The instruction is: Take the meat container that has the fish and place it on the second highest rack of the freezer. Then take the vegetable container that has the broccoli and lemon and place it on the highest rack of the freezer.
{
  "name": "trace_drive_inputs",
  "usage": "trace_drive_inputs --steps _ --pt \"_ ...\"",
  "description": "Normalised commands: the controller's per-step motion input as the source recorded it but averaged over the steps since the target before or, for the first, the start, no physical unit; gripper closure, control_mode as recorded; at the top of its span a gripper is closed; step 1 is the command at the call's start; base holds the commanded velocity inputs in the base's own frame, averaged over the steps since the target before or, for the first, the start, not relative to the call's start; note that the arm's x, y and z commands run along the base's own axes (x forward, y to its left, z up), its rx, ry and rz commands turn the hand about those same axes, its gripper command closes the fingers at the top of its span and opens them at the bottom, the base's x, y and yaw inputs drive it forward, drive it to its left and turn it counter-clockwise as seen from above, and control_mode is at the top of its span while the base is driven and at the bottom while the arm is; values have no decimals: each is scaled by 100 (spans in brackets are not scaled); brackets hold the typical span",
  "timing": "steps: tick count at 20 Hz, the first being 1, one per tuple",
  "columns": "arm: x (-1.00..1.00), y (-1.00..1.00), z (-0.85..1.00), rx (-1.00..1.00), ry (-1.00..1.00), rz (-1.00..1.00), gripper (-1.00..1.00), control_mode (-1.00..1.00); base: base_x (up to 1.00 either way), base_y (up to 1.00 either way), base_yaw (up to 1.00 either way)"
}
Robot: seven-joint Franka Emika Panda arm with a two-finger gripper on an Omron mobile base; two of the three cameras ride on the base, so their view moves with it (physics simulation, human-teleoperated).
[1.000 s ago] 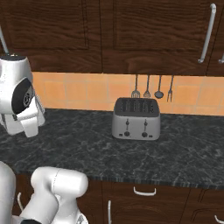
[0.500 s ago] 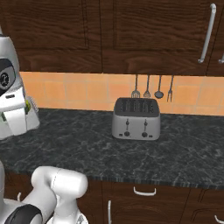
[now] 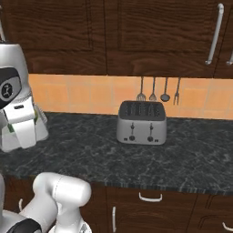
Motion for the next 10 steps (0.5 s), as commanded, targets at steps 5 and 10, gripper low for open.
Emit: trace_drive_inputs --steps 5,10 --pt "0 0 0 0 0 0 100 100 -93 -24 -31" --pt "0 0 0 0 0 0 100 100 -31 0 -89"
